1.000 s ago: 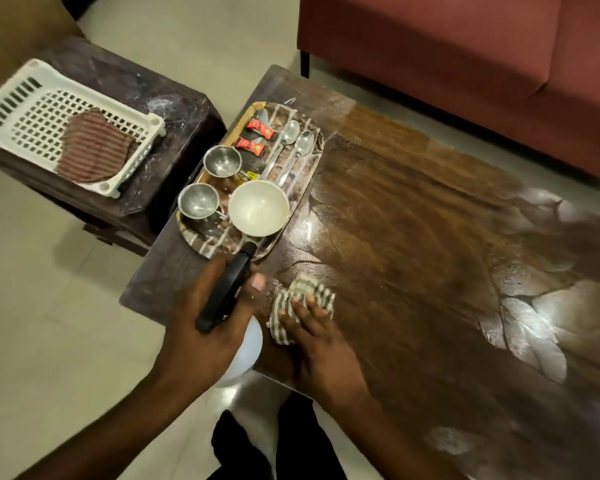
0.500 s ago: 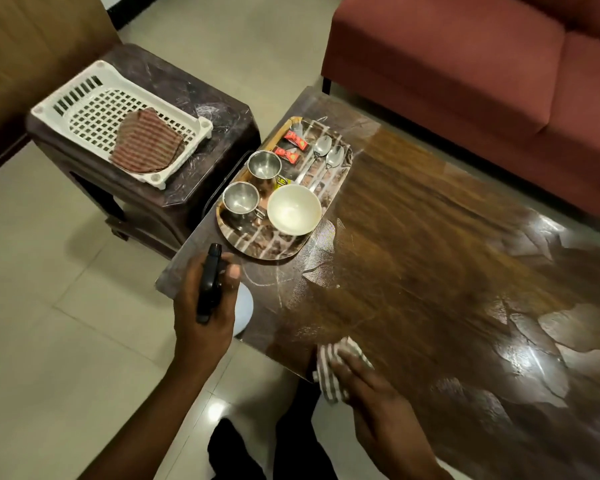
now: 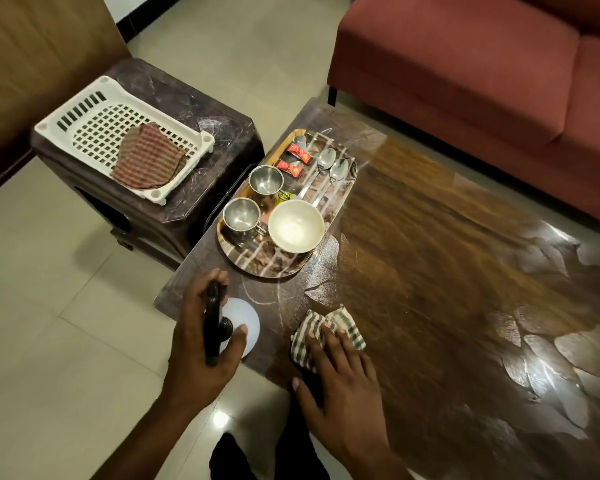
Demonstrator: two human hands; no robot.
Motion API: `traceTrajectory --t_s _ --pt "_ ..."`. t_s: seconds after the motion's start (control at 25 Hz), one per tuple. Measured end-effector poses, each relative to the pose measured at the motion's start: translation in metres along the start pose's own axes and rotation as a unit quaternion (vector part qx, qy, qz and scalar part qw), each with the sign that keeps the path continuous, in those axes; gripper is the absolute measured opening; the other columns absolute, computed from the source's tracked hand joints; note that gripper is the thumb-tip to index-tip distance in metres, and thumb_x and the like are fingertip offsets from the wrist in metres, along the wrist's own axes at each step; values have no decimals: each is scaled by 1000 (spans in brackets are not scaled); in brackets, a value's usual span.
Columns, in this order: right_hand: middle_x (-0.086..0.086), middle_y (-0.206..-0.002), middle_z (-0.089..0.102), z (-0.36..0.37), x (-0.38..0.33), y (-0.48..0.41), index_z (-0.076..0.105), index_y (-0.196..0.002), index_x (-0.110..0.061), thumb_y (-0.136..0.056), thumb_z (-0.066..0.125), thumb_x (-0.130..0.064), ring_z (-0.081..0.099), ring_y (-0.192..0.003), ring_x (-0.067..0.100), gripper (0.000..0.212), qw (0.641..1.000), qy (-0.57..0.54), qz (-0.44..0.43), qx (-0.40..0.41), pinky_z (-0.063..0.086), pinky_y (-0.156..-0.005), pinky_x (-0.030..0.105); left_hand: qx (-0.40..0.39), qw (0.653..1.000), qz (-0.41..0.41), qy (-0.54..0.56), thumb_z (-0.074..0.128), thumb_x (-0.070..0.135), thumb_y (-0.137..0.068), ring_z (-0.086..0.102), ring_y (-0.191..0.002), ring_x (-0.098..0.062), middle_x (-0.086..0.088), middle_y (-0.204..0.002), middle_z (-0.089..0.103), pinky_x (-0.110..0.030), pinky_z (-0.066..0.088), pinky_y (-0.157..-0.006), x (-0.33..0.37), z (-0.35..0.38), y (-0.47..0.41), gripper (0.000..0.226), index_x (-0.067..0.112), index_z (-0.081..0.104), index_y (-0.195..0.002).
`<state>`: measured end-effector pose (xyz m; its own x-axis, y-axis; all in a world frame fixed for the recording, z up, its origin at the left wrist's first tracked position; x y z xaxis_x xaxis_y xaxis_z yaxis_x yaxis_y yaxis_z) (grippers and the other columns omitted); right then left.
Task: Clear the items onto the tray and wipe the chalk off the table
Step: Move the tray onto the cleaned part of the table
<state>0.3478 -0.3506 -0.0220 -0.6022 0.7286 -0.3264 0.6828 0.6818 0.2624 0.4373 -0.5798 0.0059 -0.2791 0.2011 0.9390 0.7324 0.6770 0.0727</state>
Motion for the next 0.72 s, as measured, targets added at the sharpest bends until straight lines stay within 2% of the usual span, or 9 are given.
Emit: traceTrajectory --t_s 0.12,0.2,0.24,0.32,0.36,0.44,0.52,0.64,0.72 --pt "-10 -168 39 -47 20 -45 48 -157 -35 -104 51 -56 34 -154 14 57 995 -92 5 43 36 -121 39 -60 993 -31 98 72 12 -68 53 -144 -5 20 -151 57 -20 48 -114 -14 -16 6 89 26 42 -151" --pt "-4 -155 55 -86 38 -103 60 -147 -26 -104 57 -42 50 -141 16 46 978 -184 36 89 46 -115 42 -13 984 -80 159 69 -19 -69 63 -136 -16 10 -136 70 -24 55 -108 -15 -34 1 78 14 55 -138" --pt "-2 -144 63 -107 48 -135 64 -142 -23 -104 59 -36 59 -128 15 40 965 -226 56 121 52 -108 43 34 979 -106 171 64 -27 -73 69 -128 -20 5 -125 75 -21 59 -99 -15 -43 -7 67 9 61 -130" --pt "-6 -128 69 -141 66 -200 65 -139 -20 -105 63 -26 67 -108 8 34 943 -292 91 132 59 -95 35 119 965 -169 160 64 -24 -85 75 -115 -27 -3 -110 79 -19 63 -85 -18 -54 -33 45 6 69 -119" --pt "-9 -126 71 -154 71 -232 65 -140 -20 -106 63 -24 68 -104 7 35 936 -316 96 120 59 -89 29 132 954 -212 165 67 -19 -88 75 -114 -33 -9 -109 79 -26 64 -88 -22 -54 -50 39 6 71 -118" --pt "-10 -118 73 -173 74 -291 67 -137 -17 -105 63 -22 70 -101 6 32 935 -330 92 92 56 -83 21 93 920 -317 210 71 -10 -91 74 -116 -42 -18 -112 78 -40 63 -96 -29 -40 -83 37 3 69 -125" --pt "-11 -112 72 -181 72 -342 69 -134 -16 -104 66 -21 70 -102 5 30 938 -330 89 59 57 -85 22 33 884 -404 232 72 -3 -94 75 -113 -44 -22 -112 79 -43 66 -91 -32 -21 -106 37 1 65 -130" --pt "-1 -124 72 -178 71 -396 69 -136 -16 -100 71 -19 70 -105 13 36 952 -290 93 14 56 -80 22 -41 862 -453 224 69 -1 -97 77 -107 -44 -22 -106 82 -39 68 -82 -32 2 -122 26 1 67 -123" --pt "4 -124 72 -171 69 -420 68 -137 -14 -99 71 -15 71 -102 18 38 957 -275 96 -13 58 -77 24 -47 857 -465 216 68 -1 -98 79 -102 -43 -22 -104 83 -40 68 -80 -36 8 -125 23 0 66 -121"
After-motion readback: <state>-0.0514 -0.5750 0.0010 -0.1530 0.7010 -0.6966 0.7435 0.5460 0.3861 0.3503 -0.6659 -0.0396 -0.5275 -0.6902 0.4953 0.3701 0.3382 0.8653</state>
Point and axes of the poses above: each hand's wrist, its own y-axis away from the middle knuckle, its own z-axis out of the palm, x = y × z, the point moved 4 cm from there along -y, towards the middle knuckle
